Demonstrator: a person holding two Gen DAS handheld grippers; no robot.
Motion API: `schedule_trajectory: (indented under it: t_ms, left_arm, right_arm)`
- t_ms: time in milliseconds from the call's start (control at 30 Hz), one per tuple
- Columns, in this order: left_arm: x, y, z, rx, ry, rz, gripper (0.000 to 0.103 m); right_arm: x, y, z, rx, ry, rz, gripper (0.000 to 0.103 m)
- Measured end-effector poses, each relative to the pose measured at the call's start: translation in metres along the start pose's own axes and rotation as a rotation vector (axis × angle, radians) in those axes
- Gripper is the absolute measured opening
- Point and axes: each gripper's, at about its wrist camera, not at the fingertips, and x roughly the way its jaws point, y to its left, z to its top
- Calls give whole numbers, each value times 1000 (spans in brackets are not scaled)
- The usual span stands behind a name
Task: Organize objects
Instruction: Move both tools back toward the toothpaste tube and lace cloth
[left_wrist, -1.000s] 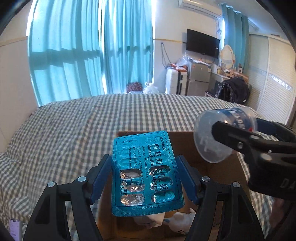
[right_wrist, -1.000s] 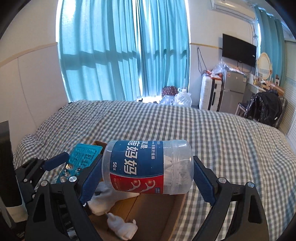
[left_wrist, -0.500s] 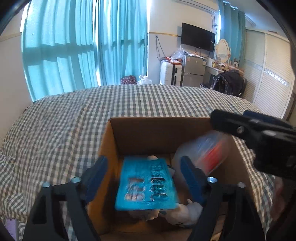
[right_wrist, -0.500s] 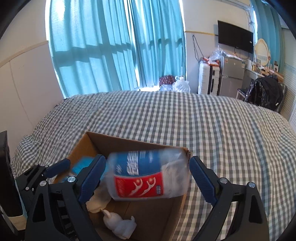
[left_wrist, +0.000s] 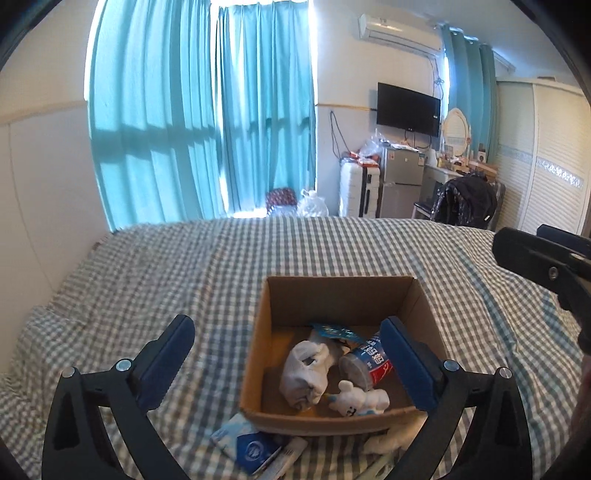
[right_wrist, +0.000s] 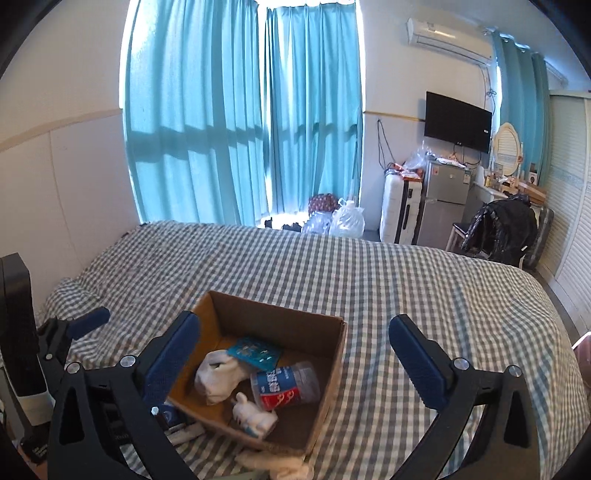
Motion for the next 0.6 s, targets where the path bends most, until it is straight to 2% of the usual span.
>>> schedule_trajectory:
  t_ms: [267,600]
  left_arm:
    - [-41,10,-13,-10,-25,4,103]
    - [-54,22,-52,-34,-12,30,103]
  right_arm:
    - [-56,8,-17,-5,-17,5,103]
    - [-65,12,-74,-24,54,2,103]
